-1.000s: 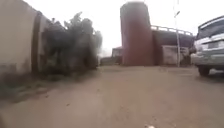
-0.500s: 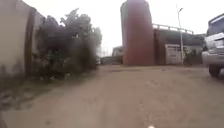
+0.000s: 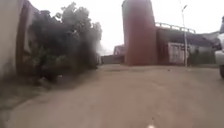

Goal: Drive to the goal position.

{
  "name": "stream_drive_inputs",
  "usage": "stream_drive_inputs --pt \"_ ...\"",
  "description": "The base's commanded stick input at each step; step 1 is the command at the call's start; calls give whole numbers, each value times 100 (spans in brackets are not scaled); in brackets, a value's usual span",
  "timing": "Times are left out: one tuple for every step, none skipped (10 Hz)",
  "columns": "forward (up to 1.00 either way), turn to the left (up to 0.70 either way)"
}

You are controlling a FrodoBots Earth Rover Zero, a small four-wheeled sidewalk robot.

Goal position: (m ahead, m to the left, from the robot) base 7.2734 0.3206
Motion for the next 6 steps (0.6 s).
stream_drive_inputs --pt "85 1" --pt "85 1" --pt "85 1" --pt "85 1" --pt "85 1" --pt "85 1"
